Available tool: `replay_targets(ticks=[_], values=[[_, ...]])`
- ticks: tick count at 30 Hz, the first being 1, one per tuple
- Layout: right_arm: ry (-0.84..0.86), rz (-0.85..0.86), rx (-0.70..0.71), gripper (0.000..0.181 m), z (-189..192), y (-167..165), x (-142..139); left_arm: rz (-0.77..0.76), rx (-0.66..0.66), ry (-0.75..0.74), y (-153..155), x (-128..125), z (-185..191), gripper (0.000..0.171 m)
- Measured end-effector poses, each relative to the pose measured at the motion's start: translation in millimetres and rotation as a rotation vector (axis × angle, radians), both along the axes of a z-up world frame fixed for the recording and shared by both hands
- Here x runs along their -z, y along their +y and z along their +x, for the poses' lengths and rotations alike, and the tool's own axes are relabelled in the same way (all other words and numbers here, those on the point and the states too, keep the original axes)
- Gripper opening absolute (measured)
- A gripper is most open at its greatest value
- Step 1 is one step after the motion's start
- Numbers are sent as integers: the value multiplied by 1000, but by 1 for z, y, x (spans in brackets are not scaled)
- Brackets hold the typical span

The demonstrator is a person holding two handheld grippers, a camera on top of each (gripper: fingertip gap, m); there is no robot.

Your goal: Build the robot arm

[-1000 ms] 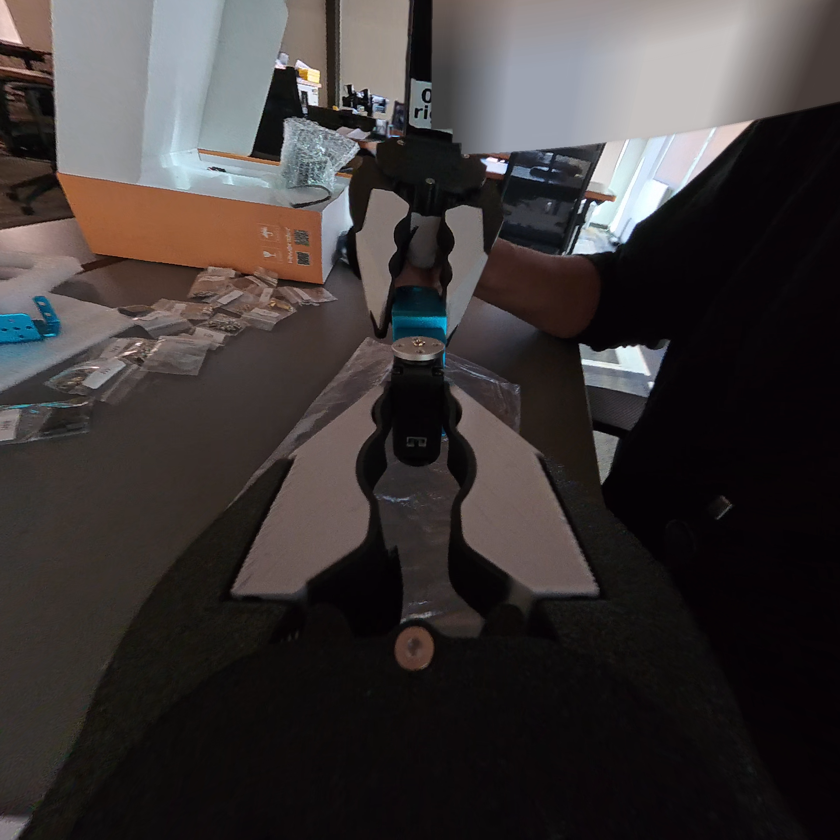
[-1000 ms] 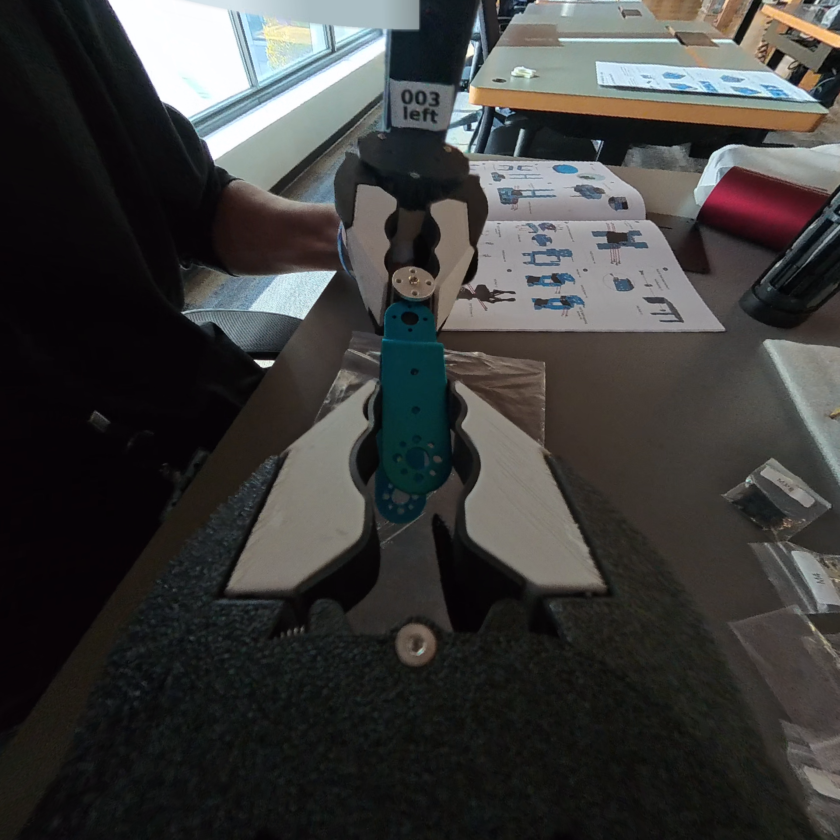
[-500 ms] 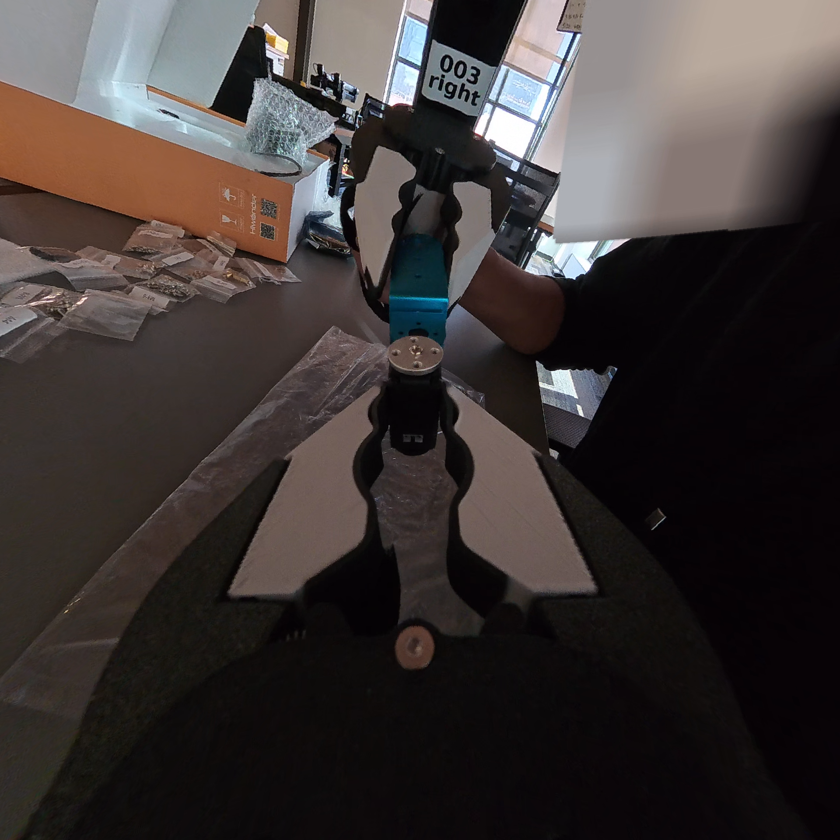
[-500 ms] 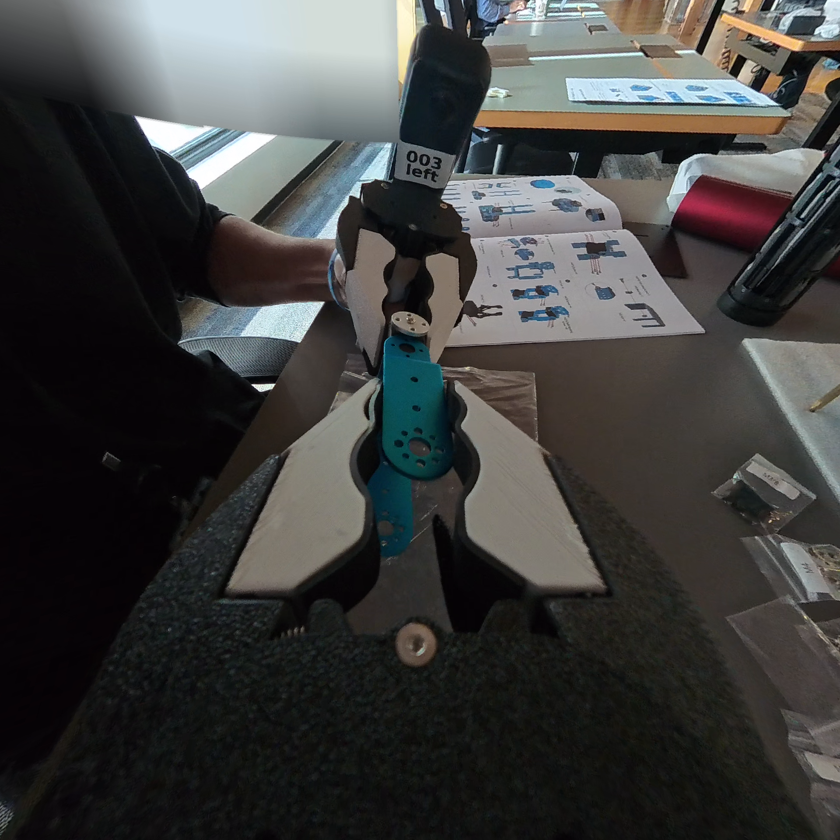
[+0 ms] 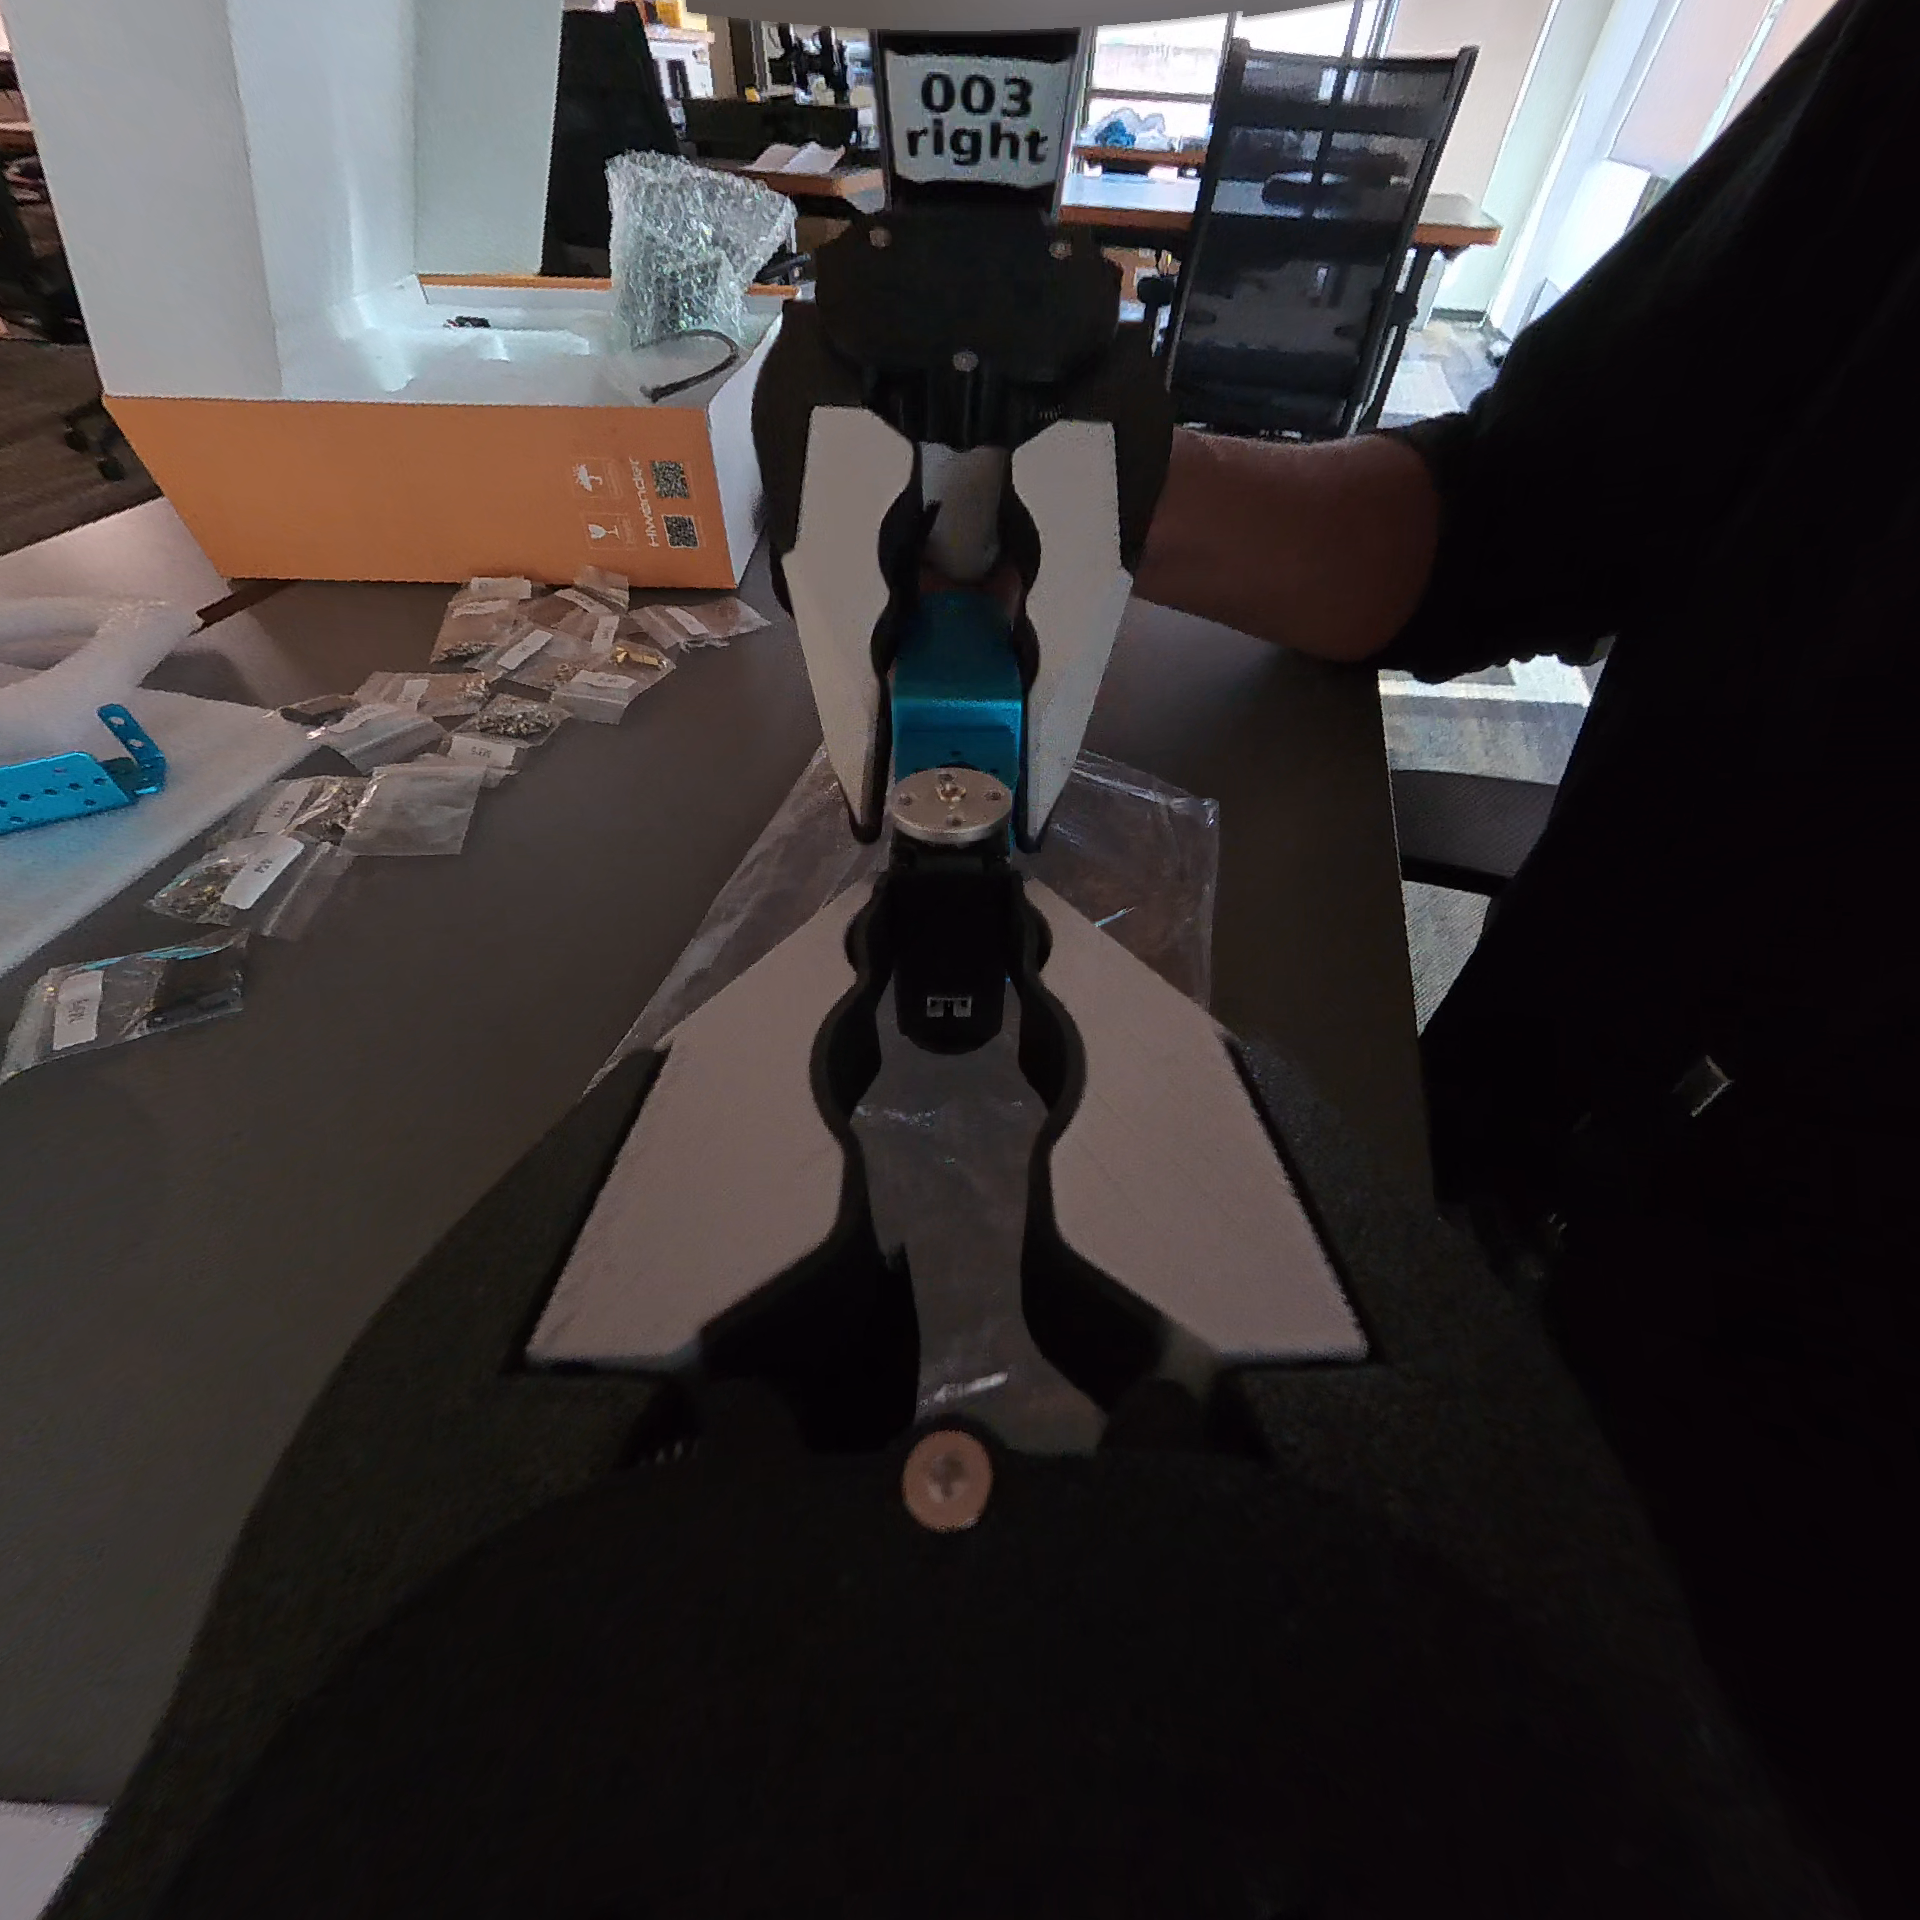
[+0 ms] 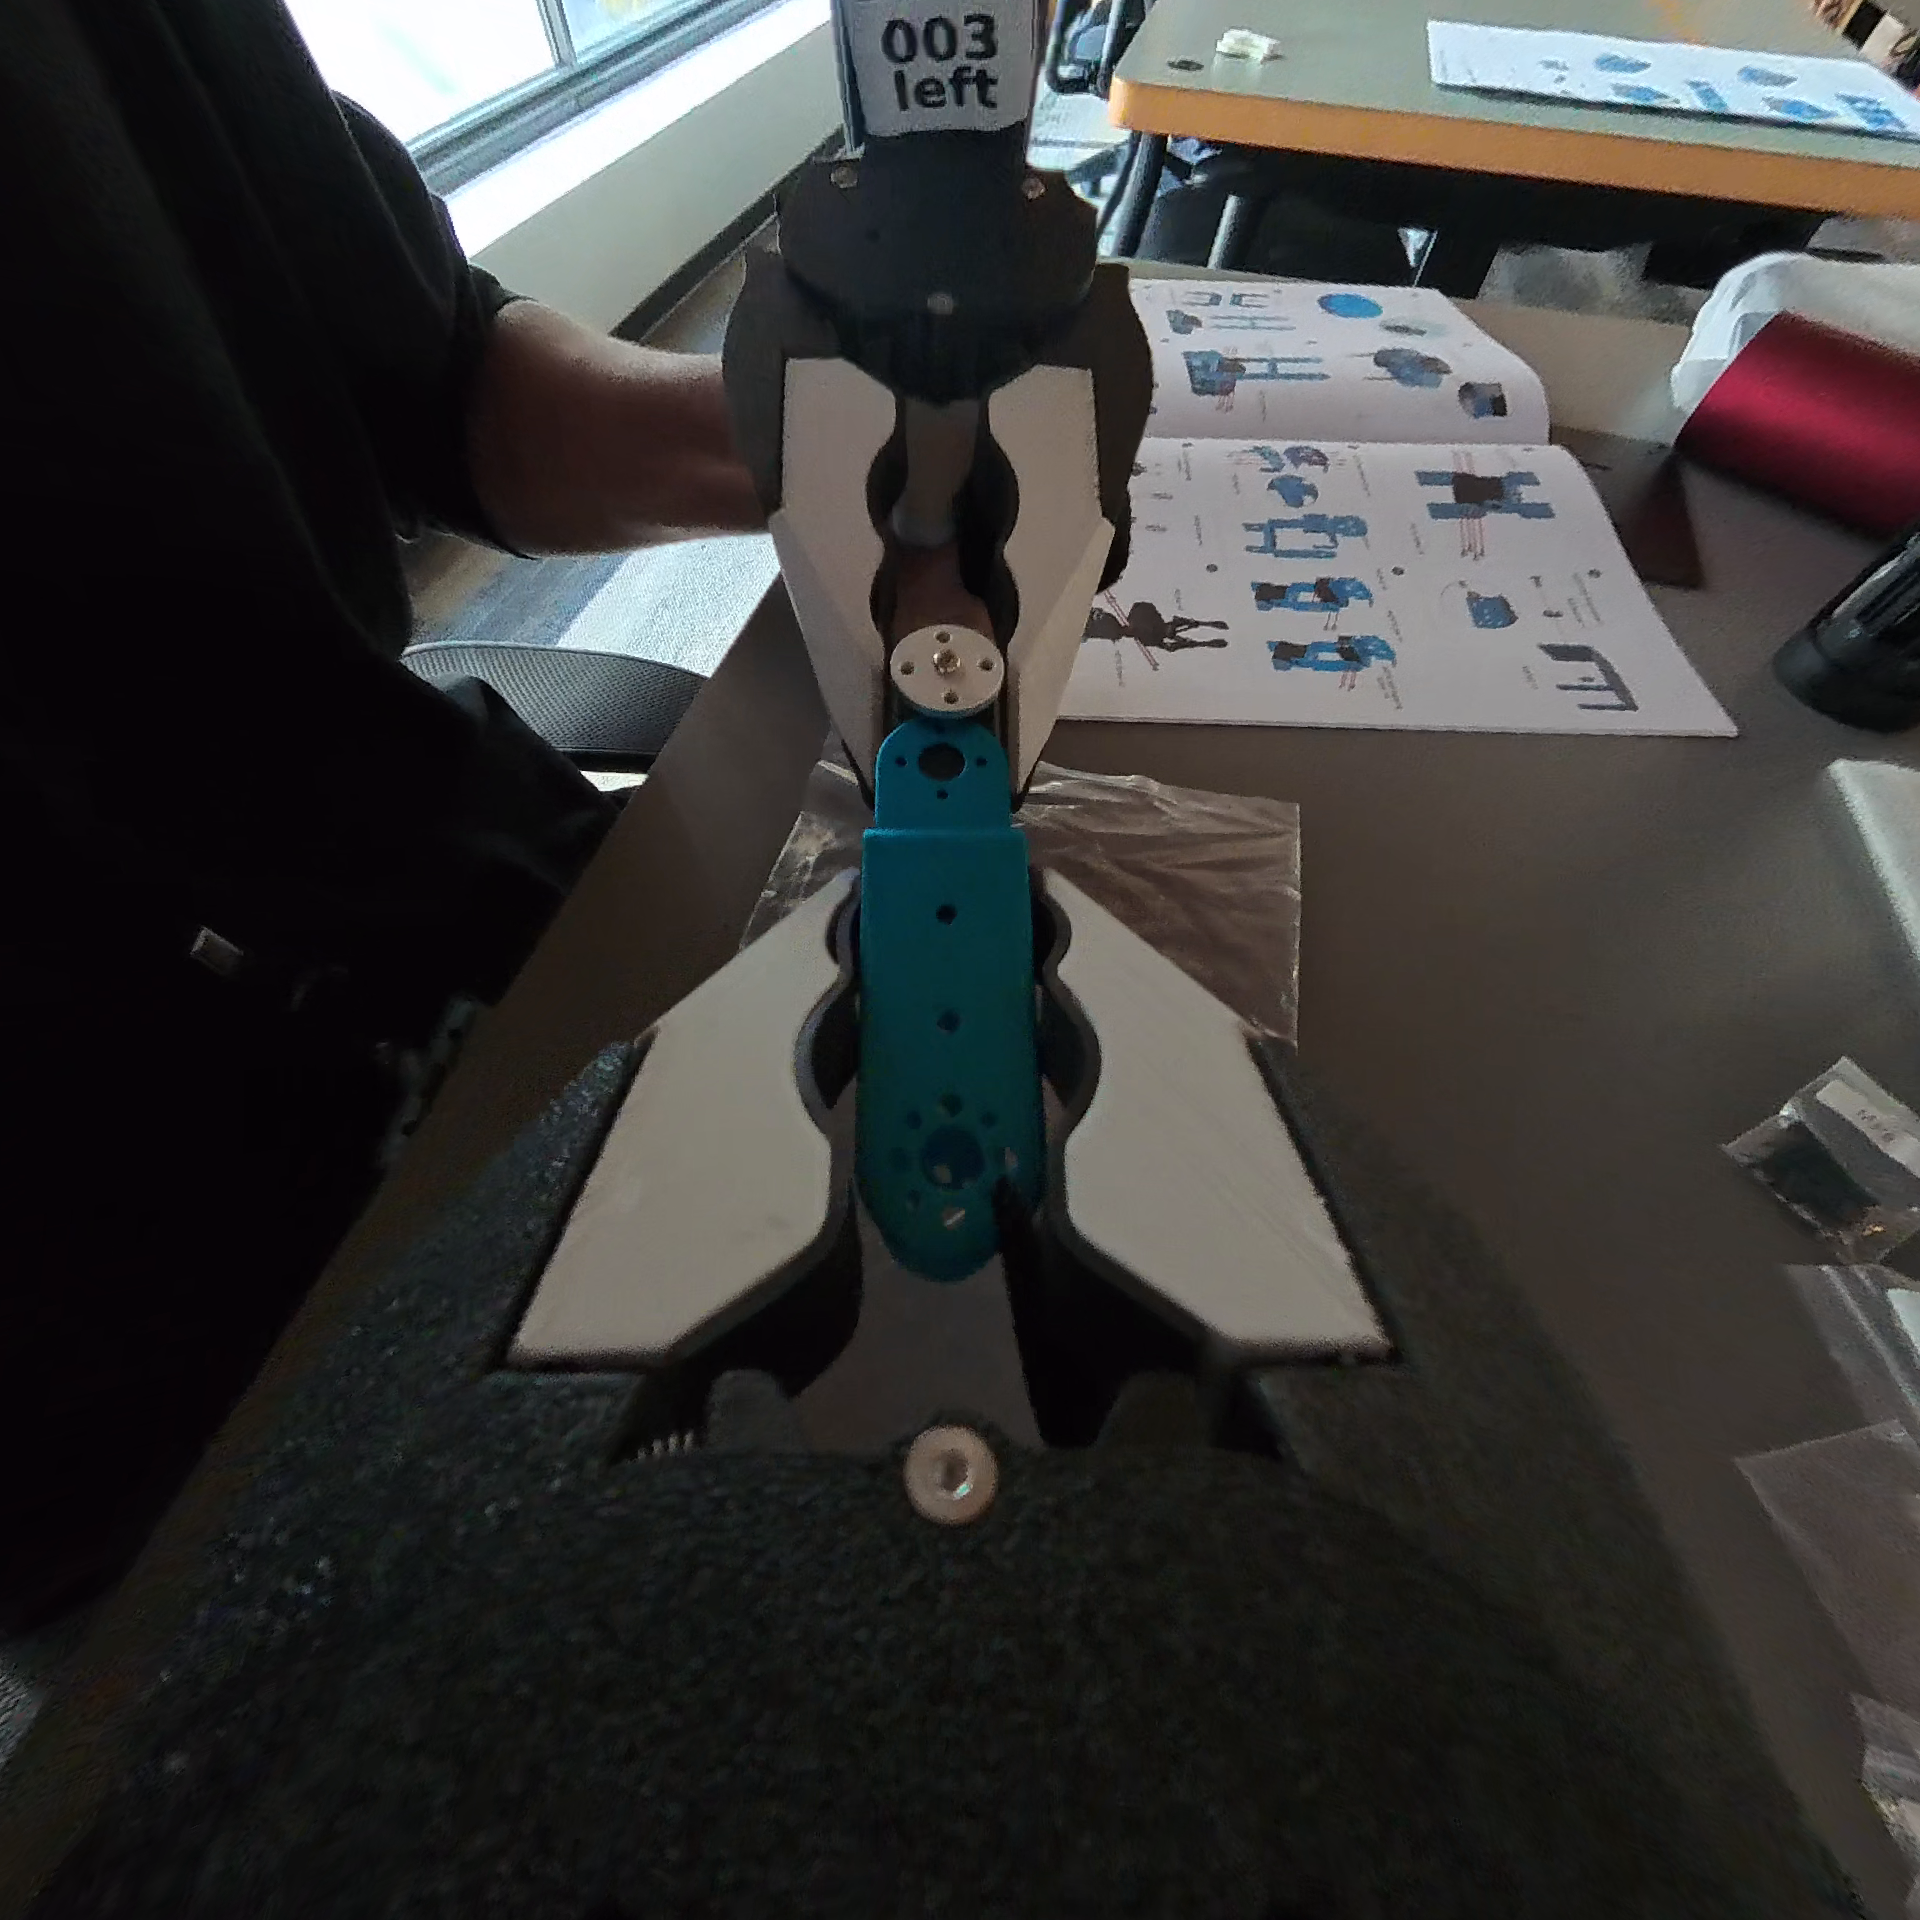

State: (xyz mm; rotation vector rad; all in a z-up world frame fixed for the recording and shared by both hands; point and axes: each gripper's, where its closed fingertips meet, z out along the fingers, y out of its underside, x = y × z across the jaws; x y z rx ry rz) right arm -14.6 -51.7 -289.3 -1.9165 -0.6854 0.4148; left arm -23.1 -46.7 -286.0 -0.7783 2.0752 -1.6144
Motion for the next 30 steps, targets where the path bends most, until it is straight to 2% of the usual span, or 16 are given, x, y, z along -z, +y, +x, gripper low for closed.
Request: replay_targets(ticks=[4,7,13,24,28,30], values=[[22,-9,-5,36,0,-1,-1,27,-21,14,6,5,-1,20],[24,-7,2,27,2,0,-1,9,-15,33,6,9,-3,20],[-4,-43,15,27,5,2,8,25,-34,30,12,12,-2,20],[-46,-75,-13,28,-1,-3,13,35,26,84,9,15,-9,20],[-23,-68,40,29,7,4,12,-36,-10,163,13,18,-3,20],[-93,-39,94,33,18,8,15,-107,-38,221,16,18,1,20]])
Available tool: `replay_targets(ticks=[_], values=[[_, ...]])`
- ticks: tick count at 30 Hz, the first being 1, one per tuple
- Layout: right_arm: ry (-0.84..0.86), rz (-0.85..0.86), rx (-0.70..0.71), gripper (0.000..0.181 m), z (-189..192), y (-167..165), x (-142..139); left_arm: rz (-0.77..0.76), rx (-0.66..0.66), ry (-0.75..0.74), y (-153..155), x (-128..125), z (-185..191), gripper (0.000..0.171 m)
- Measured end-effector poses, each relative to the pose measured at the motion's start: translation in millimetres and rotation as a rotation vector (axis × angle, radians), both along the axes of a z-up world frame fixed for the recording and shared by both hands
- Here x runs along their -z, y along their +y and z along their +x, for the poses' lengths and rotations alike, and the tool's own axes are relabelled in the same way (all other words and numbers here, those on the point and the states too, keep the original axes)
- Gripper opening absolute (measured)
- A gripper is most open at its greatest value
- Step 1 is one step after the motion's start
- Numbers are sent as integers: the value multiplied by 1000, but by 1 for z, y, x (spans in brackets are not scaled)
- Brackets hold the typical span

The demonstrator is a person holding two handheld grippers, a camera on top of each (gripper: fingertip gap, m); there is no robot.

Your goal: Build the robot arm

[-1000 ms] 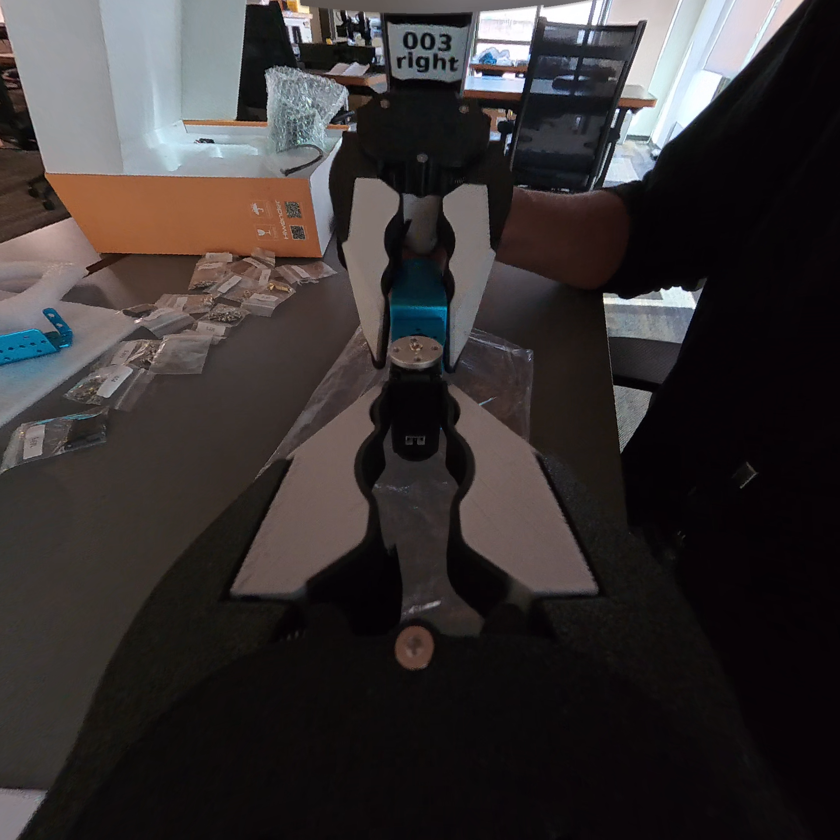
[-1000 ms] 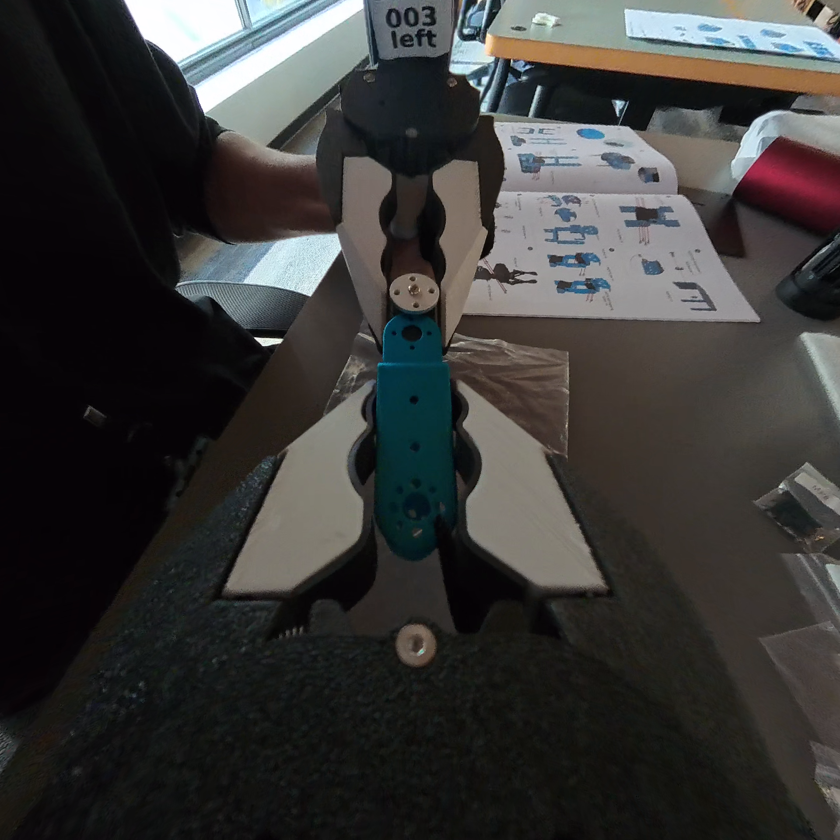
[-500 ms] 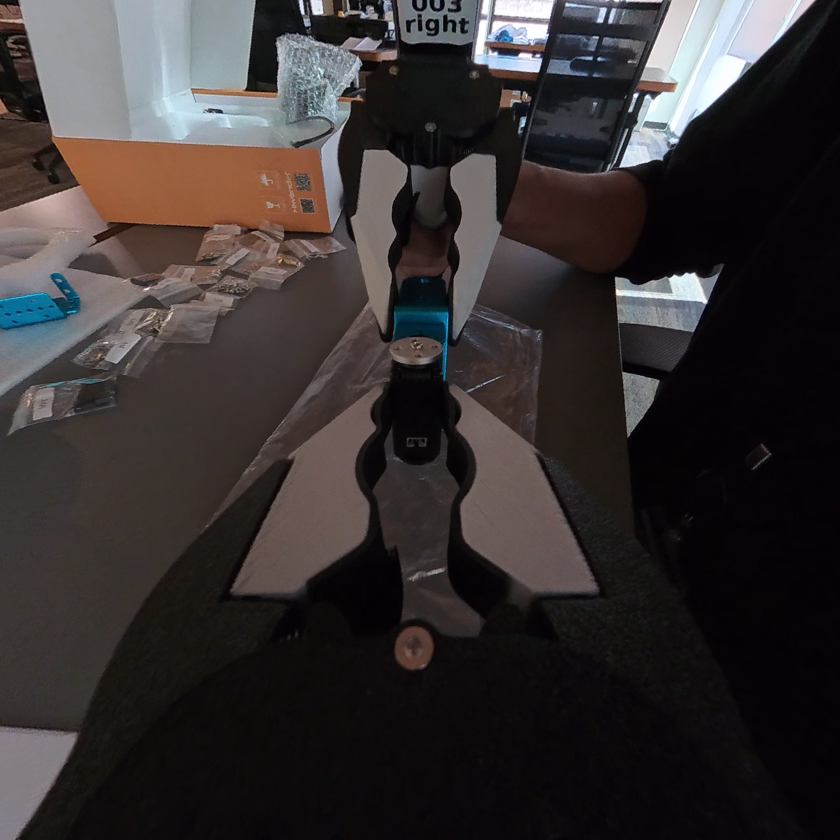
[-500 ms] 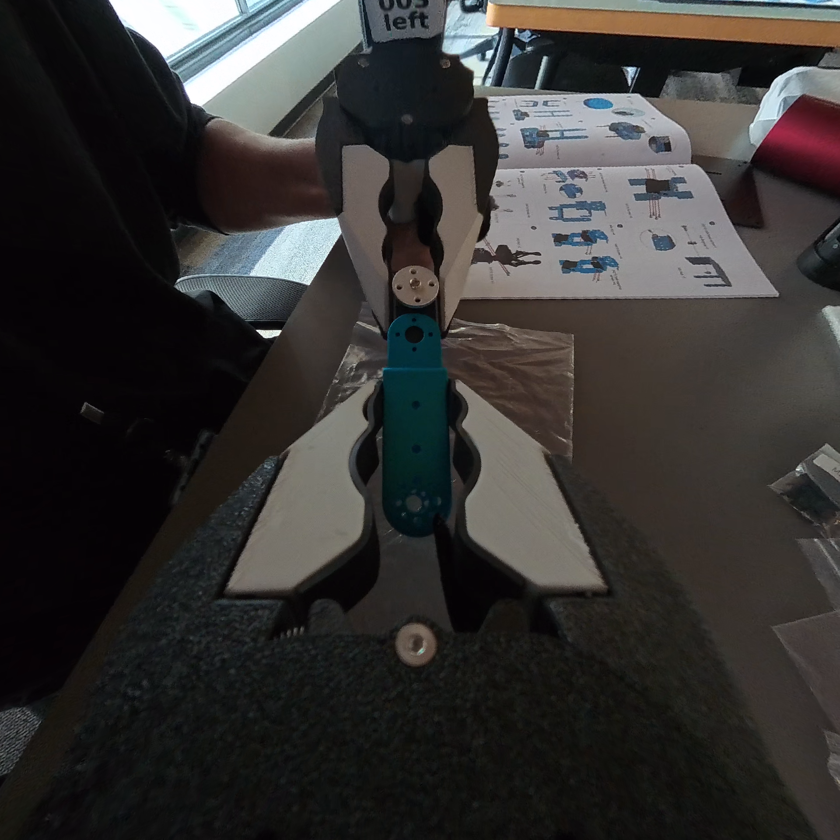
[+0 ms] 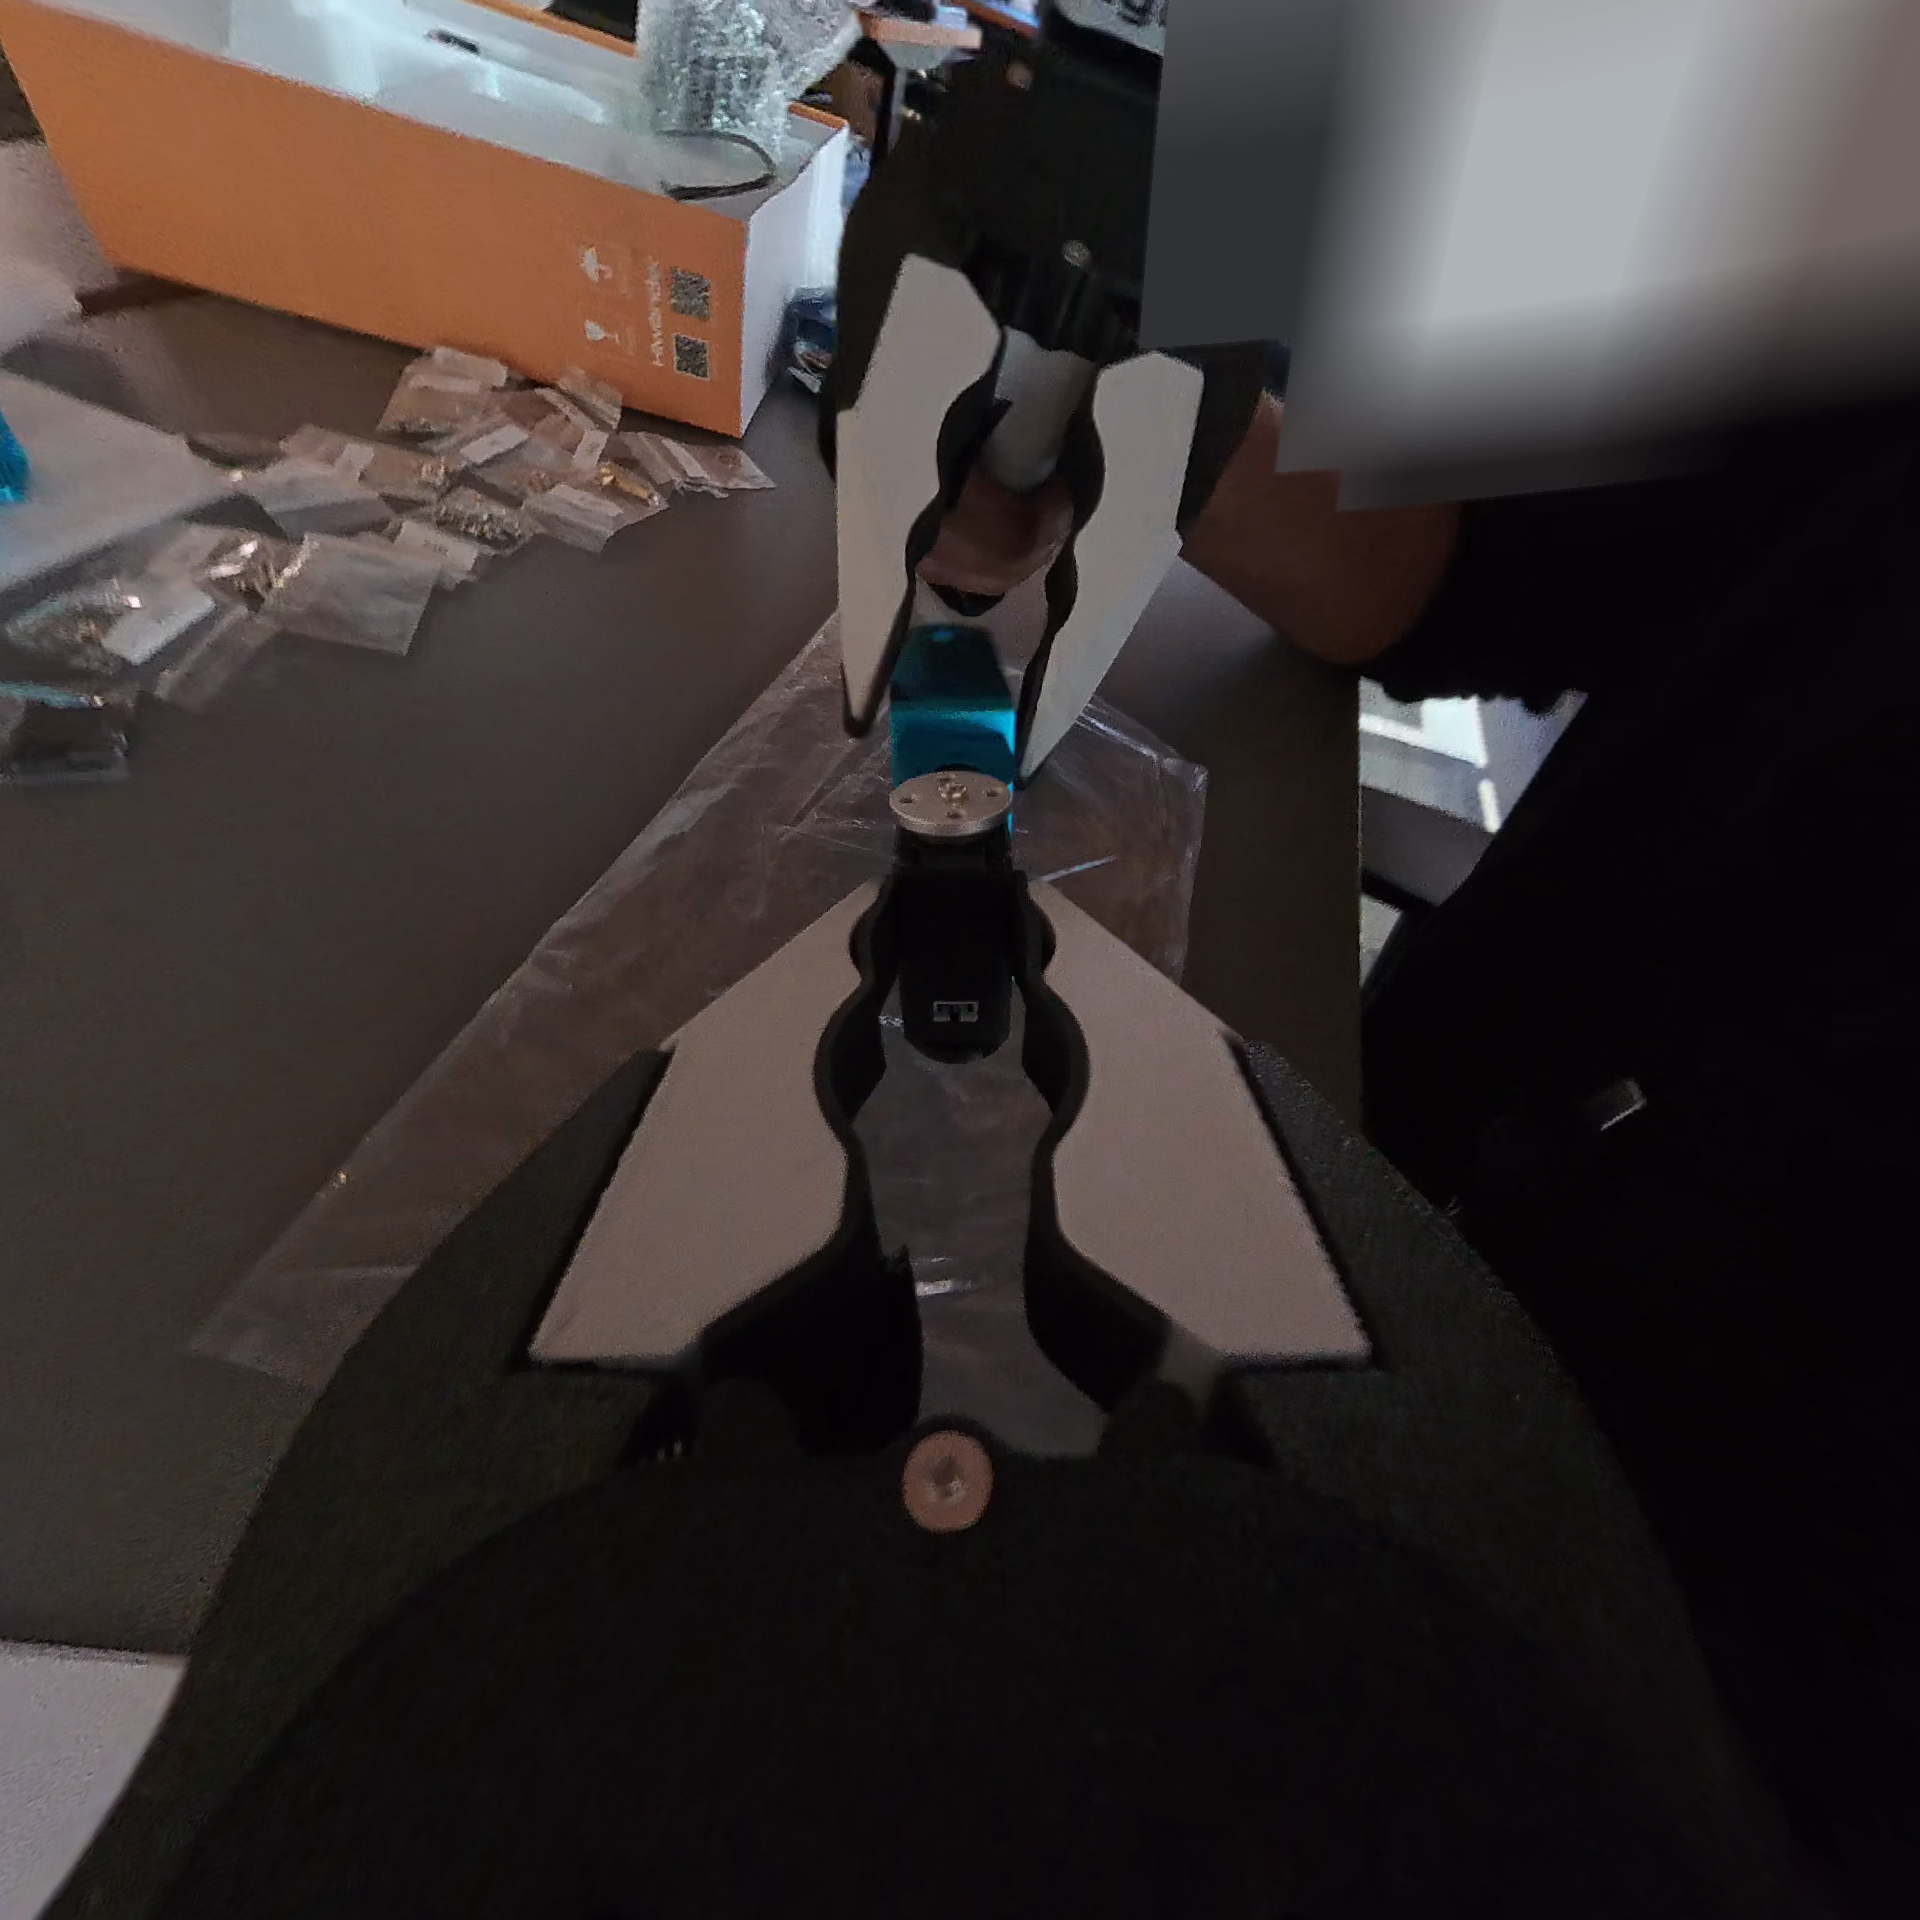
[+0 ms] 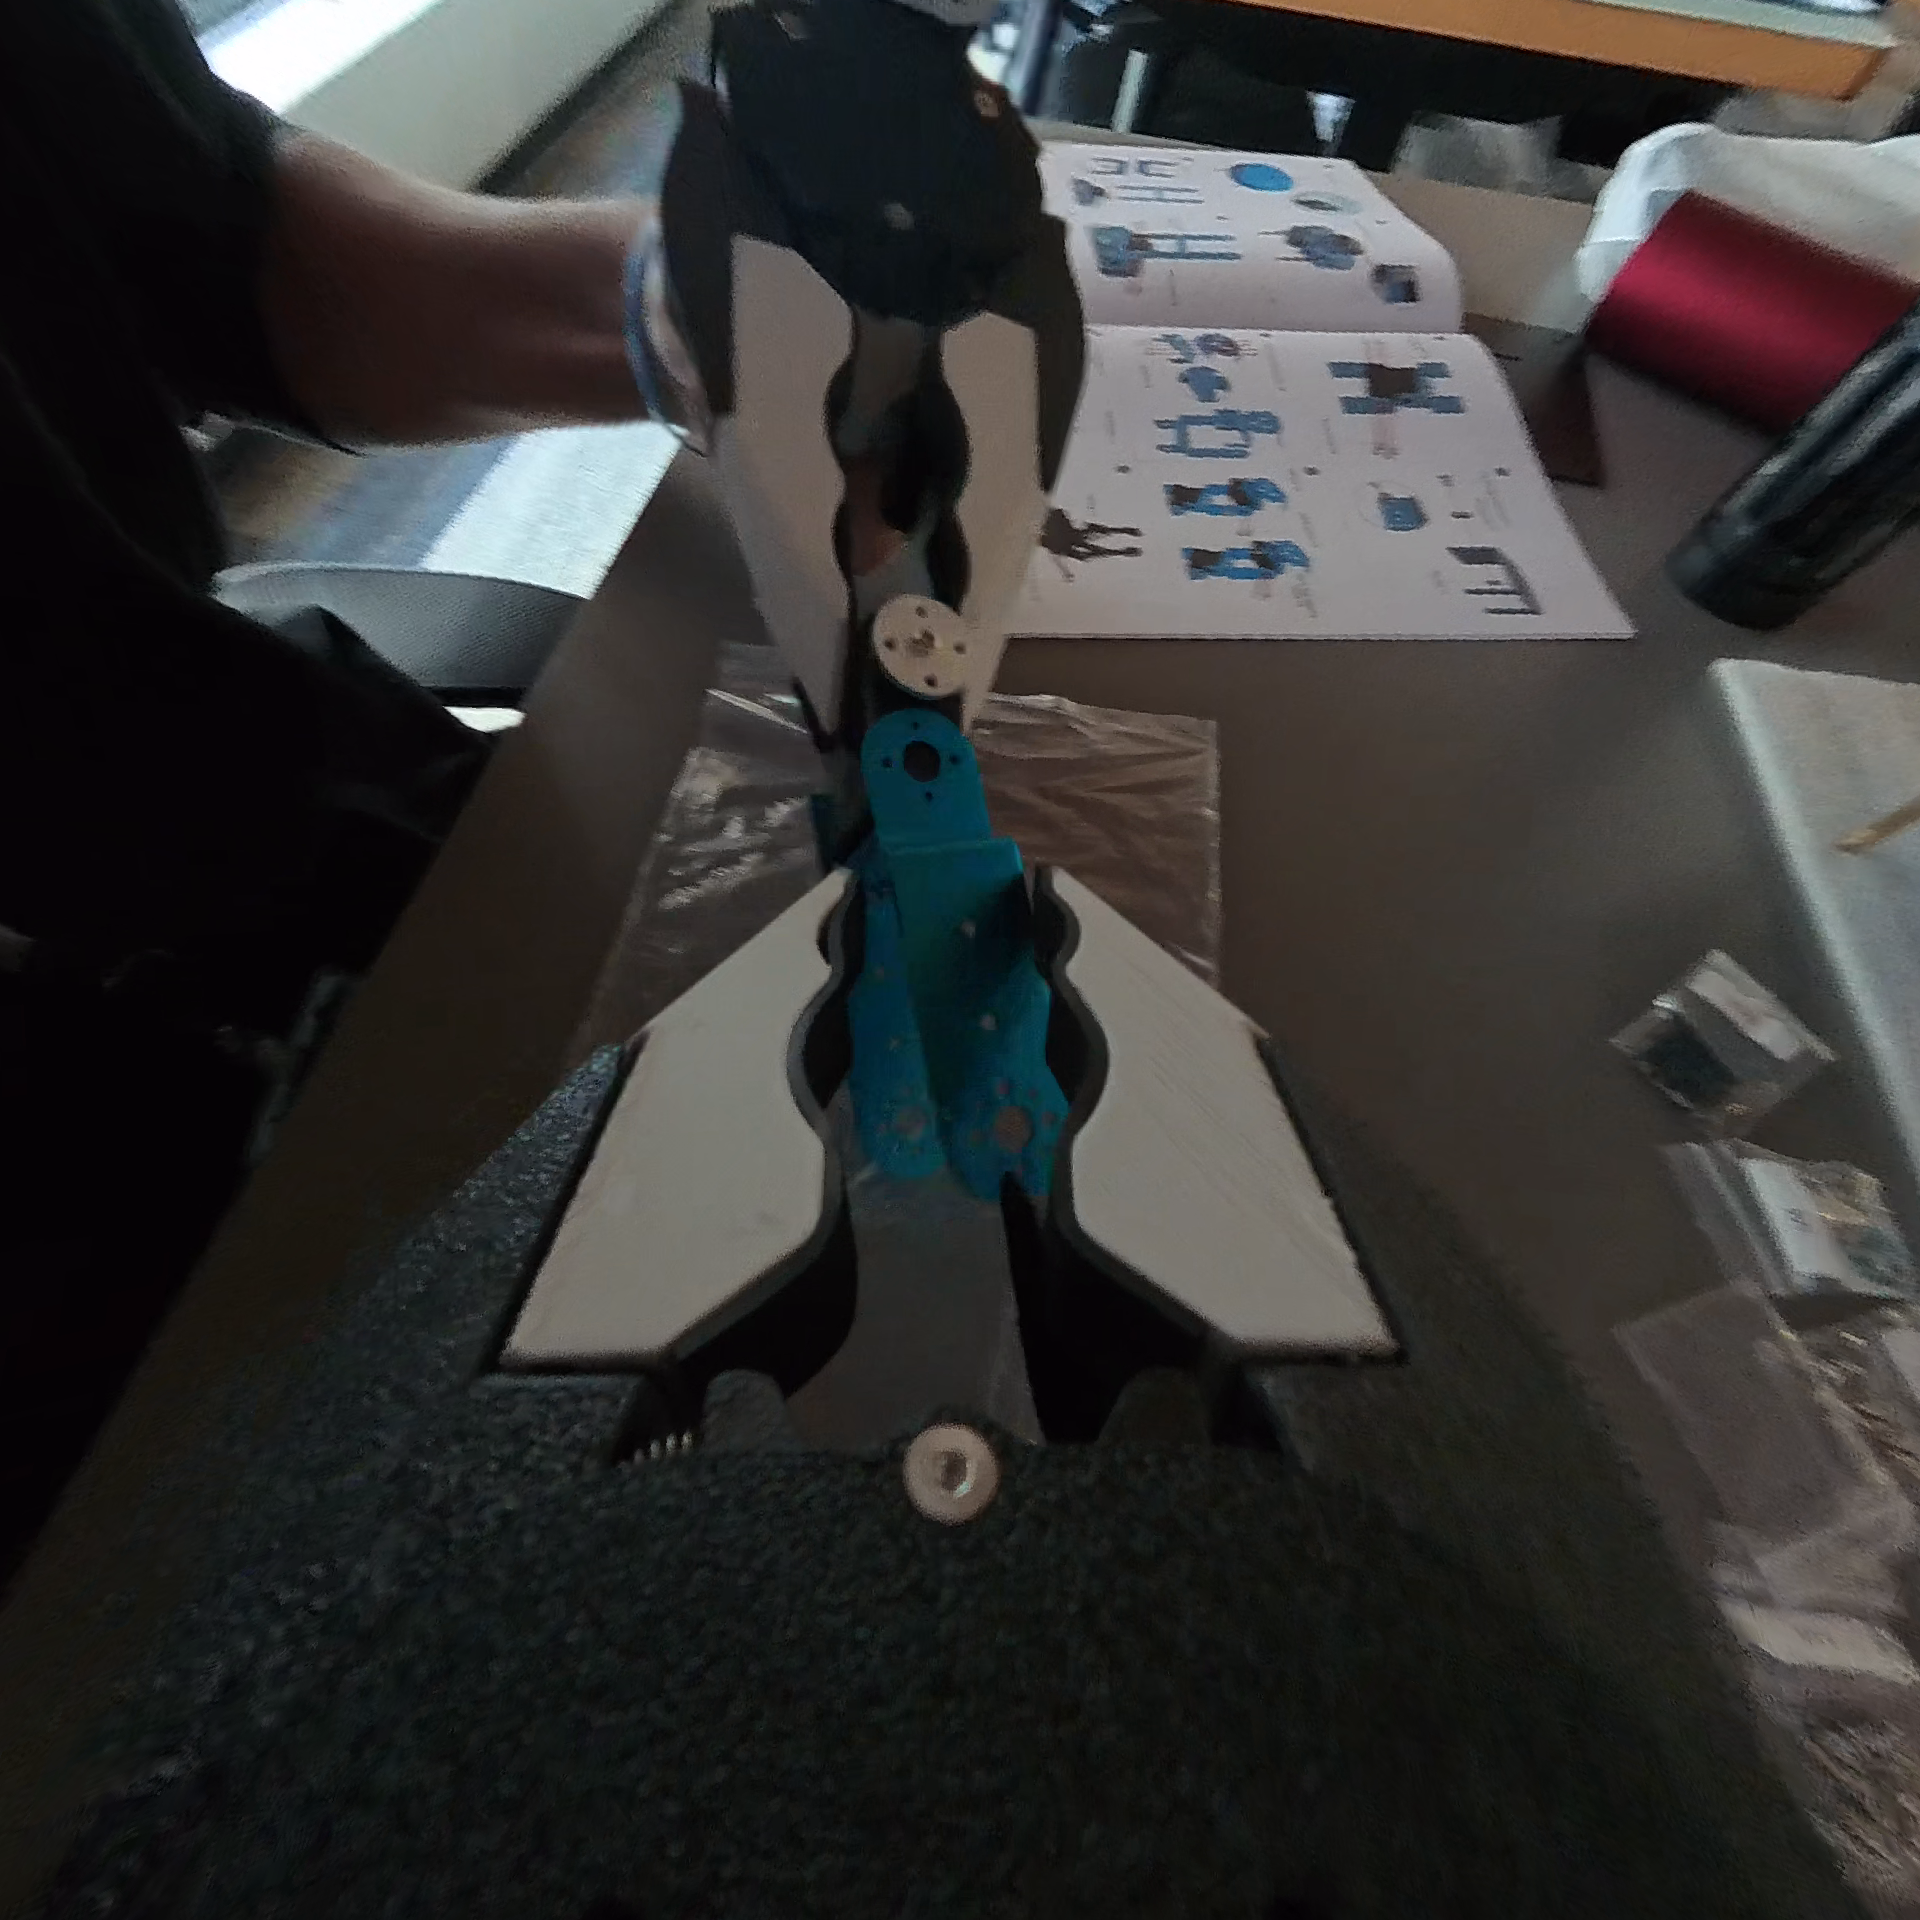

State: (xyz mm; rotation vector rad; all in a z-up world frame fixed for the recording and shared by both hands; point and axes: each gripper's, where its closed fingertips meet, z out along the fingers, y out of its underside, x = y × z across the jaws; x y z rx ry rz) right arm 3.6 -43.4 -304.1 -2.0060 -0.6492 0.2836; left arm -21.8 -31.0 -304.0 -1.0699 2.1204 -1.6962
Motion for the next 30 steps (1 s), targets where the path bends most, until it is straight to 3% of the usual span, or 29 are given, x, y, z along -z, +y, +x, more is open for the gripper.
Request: replay_targets(ticks=[6,9,13,17,20,23,30], values=[[-68,46,82,77,21,3,-4,-244,-135,208,8,-1,15,20],[-204,50,97,84,23,5,7,-337,-215,309,20,4,23,20],[-321,1,76,92,15,11,39,-439,-215,417,23,13,23,20],[-426,-12,96,92,21,21,64,-532,-193,504,20,17,22,20],[-452,-1,92,67,21,27,65,-530,-220,539,21,23,22,20],[-482,-32,74,66,21,26,65,-501,-271,579,24,30,22,20],[-255,-224,-7,66,2,12,50,-644,-267,723,18,25,11,22]])
